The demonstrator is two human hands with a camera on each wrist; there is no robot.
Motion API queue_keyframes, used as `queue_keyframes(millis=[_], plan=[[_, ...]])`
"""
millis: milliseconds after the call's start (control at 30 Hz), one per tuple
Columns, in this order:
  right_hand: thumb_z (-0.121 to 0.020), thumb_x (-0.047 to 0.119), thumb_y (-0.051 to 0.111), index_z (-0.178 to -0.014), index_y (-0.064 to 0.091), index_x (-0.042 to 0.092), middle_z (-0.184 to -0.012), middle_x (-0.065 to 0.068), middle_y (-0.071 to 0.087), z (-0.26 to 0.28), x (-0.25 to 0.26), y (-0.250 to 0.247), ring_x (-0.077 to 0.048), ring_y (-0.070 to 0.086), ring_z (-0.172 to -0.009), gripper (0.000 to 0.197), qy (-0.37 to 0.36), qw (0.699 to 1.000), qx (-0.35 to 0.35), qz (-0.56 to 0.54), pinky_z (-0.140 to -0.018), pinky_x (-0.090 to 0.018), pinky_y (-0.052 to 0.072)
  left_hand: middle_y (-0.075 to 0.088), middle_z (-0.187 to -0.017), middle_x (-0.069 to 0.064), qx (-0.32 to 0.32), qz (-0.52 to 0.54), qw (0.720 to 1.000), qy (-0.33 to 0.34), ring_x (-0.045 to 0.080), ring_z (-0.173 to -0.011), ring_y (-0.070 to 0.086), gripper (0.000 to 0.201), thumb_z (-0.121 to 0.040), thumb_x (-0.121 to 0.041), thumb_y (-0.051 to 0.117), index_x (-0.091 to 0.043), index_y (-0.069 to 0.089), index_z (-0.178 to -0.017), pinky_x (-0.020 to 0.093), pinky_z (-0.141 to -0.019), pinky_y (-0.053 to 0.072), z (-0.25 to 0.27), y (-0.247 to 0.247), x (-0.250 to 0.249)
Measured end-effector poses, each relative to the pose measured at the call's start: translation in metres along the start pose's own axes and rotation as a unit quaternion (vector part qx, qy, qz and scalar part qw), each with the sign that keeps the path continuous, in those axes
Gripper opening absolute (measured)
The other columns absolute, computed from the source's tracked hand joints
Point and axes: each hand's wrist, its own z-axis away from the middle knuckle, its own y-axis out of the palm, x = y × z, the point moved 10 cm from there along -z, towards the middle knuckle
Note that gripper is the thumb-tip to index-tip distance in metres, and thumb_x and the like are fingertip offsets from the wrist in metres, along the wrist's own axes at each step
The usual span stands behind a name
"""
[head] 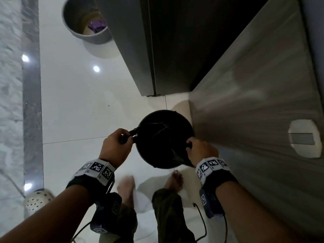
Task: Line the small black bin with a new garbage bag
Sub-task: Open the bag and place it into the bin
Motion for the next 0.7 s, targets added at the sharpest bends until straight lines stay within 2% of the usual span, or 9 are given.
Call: queue_keyframes(millis=[67, 133, 267, 367, 433, 533, 633, 700], plan=[[-0.09, 0.029, 0.054, -0.11, 0.056, 0.029, -0.105, -0.006, 0.071, -0.001, -0.003, 0.015, -0.027, 0.065, -0.091, 0.02, -0.005, 0.999, 0.038, -0.037, -0.072, -0.032, 0.051, 0.061, -0.067, 0.001, -0.004, 0.001, 1.0, -0.001, 0.016, -0.057, 0.053, 0.005, -0.083, -0.017, 0.058, -0.017, 0.063, -0.085, 0.023, -0.051, 0.037, 0.0, -0.001, 0.002], [-0.089, 0.039, 0.053, -0.107, 0.056, 0.03, -0.103, -0.002, 0.071, 0.001, -0.006, 0.024, -0.024, 0.065, -0.089, 0.021, 0.009, 0.994, 0.066, -0.082, -0.076, -0.034, 0.054, 0.06, -0.065, 0.001, -0.007, 0.006, 1.0, -0.003, 0.016, -0.057, 0.054, 0.005, -0.083, -0.016, 0.058, -0.016, 0.063, -0.085, 0.022, -0.05, 0.038, 0.0, -0.001, 0.003], [-0.075, 0.068, 0.05, -0.121, 0.045, 0.034, -0.115, 0.001, 0.064, 0.017, -0.013, 0.043, -0.025, 0.062, -0.1, 0.058, 0.066, 0.978, 0.134, -0.146, -0.086, -0.038, 0.05, 0.063, -0.071, 0.004, -0.015, 0.009, 1.0, -0.008, 0.019, -0.061, 0.058, 0.006, -0.082, -0.017, 0.058, -0.016, 0.063, -0.086, 0.021, -0.051, 0.038, 0.003, -0.001, 0.005], [-0.061, 0.075, 0.059, -0.132, 0.03, 0.036, -0.125, -0.001, 0.058, 0.042, -0.01, 0.073, -0.026, 0.06, -0.107, 0.086, 0.059, 0.965, 0.215, -0.142, -0.091, -0.039, 0.049, 0.064, -0.071, 0.004, -0.017, 0.011, 1.0, -0.009, 0.021, -0.063, 0.059, 0.006, -0.083, -0.018, 0.057, -0.017, 0.062, -0.086, 0.021, -0.051, 0.039, 0.005, 0.0, 0.006], [-0.059, 0.071, 0.066, -0.134, 0.025, 0.037, -0.128, -0.001, 0.058, 0.056, -0.007, 0.092, -0.025, 0.06, -0.108, 0.091, 0.056, 0.957, 0.242, -0.147, -0.092, -0.038, 0.049, 0.063, -0.069, 0.003, -0.015, 0.011, 1.0, -0.009, 0.019, -0.061, 0.058, 0.006, -0.083, -0.018, 0.057, -0.017, 0.062, -0.086, 0.021, -0.051, 0.038, 0.006, 0.001, 0.006], [-0.067, 0.052, 0.072, -0.13, 0.027, 0.037, -0.116, 0.001, 0.064, 0.062, -0.007, 0.105, -0.023, 0.064, -0.1, 0.078, 0.056, 0.959, 0.222, -0.166, -0.088, -0.038, 0.051, 0.062, -0.068, 0.002, -0.013, 0.01, 1.0, -0.007, 0.018, -0.059, 0.056, 0.006, -0.083, -0.018, 0.057, -0.016, 0.062, -0.087, 0.021, -0.051, 0.039, 0.007, 0.003, 0.007], [-0.081, 0.028, 0.065, -0.126, 0.035, 0.033, -0.107, -0.004, 0.067, 0.057, -0.004, 0.103, -0.025, 0.067, -0.088, 0.055, 0.043, 0.966, 0.179, -0.179, -0.081, -0.039, 0.056, 0.06, -0.066, 0.001, -0.016, 0.009, 1.0, 0.002, 0.02, -0.059, 0.055, 0.006, -0.083, -0.017, 0.057, -0.016, 0.062, -0.087, 0.022, -0.051, 0.04, 0.008, 0.002, 0.008], [-0.088, 0.023, 0.056, -0.125, 0.04, 0.031, -0.11, -0.007, 0.066, 0.051, -0.004, 0.091, -0.027, 0.066, -0.092, 0.041, 0.034, 0.973, 0.133, -0.186, -0.081, -0.039, 0.055, 0.06, -0.065, -0.002, -0.017, 0.003, 1.0, 0.007, 0.017, -0.058, 0.055, 0.006, -0.084, -0.016, 0.057, -0.017, 0.062, -0.086, 0.021, -0.051, 0.039, 0.008, 0.001, 0.009]])
